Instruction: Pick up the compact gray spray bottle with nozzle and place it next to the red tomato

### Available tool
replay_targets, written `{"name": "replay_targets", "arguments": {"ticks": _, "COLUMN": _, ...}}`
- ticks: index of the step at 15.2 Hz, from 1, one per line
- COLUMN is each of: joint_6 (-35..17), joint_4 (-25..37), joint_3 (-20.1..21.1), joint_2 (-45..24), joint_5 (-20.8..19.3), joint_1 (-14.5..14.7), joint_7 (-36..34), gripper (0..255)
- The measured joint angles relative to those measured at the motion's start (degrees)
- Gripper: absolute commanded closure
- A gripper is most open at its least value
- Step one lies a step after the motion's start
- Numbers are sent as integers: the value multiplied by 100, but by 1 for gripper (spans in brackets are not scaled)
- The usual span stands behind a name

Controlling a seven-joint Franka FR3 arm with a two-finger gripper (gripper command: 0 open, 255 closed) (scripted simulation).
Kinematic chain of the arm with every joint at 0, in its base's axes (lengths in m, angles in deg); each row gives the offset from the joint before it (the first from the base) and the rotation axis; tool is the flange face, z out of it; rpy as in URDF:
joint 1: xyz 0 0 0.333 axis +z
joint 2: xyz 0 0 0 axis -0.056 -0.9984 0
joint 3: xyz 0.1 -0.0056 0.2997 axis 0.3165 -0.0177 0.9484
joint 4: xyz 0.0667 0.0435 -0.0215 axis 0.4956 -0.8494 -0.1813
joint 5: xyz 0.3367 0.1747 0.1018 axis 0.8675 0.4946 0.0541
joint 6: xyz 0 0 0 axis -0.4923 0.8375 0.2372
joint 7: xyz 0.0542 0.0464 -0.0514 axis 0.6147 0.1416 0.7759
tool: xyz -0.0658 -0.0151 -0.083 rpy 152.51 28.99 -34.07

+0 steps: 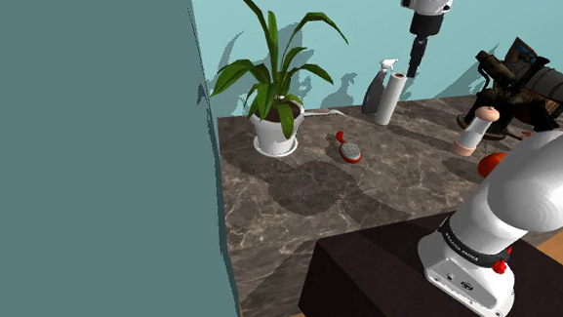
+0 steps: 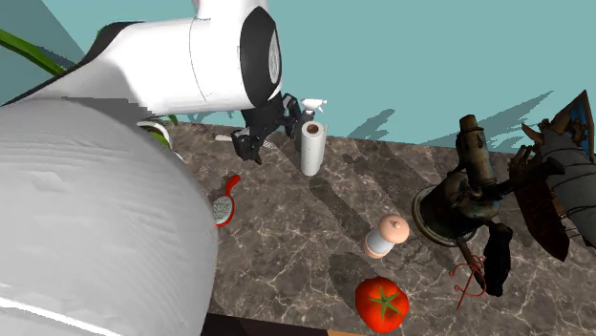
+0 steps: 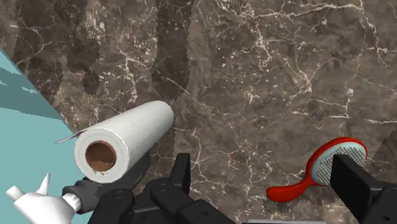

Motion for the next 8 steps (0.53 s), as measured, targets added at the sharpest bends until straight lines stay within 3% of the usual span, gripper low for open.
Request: {"name": "replay_targets", "arguments": {"ticks": 8, "joint_6": -603, "joint_4": 1406, "joint_3": -772, "joint_2": -1840, "joint_5": 928, "joint_1": 194, "joint_7": 2311, "gripper": 0}}
